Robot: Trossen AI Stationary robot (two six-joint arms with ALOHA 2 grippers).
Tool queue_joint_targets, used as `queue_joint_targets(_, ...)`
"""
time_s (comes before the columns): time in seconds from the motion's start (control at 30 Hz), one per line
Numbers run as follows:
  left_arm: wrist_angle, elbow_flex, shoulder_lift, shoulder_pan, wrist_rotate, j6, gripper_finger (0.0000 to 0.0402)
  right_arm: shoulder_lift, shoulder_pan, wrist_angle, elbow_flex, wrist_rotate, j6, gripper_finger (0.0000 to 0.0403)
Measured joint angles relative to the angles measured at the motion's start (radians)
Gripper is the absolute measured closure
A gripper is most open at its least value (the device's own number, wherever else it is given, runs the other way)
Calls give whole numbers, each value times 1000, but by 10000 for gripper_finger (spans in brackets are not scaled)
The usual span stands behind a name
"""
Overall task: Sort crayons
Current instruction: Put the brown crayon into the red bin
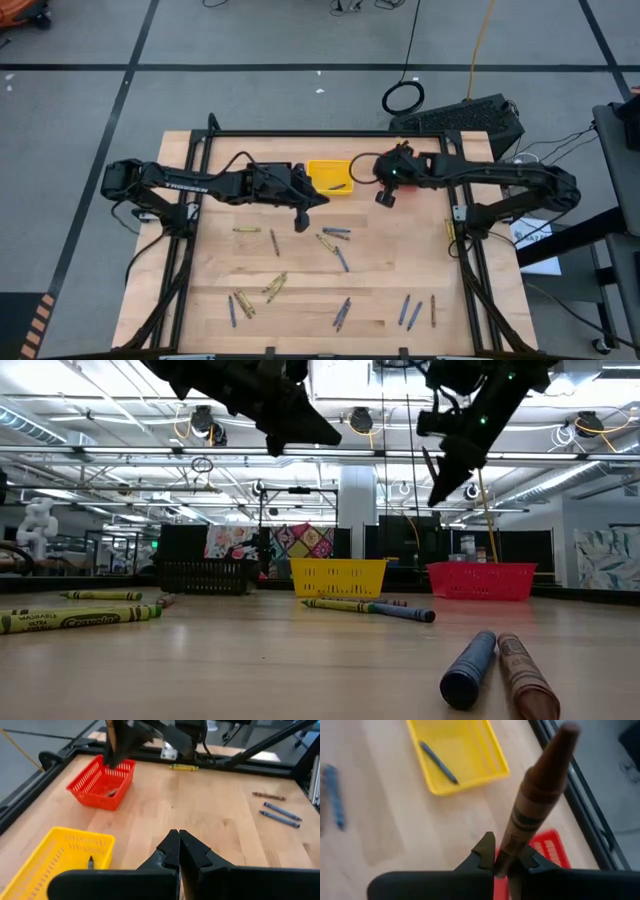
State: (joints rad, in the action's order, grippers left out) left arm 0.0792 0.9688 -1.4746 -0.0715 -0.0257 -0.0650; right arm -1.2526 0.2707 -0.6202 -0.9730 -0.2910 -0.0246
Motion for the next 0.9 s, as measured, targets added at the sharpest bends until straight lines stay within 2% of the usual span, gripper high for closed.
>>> queue_joint_targets(0.33,-14,0,0,5,0,-3,401,-29,192,-65,0,8,-91,400)
queue_joint_targets(0.47,-15,0,0,14,0,-3,401,-71,252,-64,0,73,-120,399)
queue_joint_targets(0.7,-21,0,0,26,0,-3,401,-145,314,-77,0,86,-154,399)
queue_joint_targets(0.9,-46,0,0,26,0,0,401,-192,341,-183,0,86,-179,399)
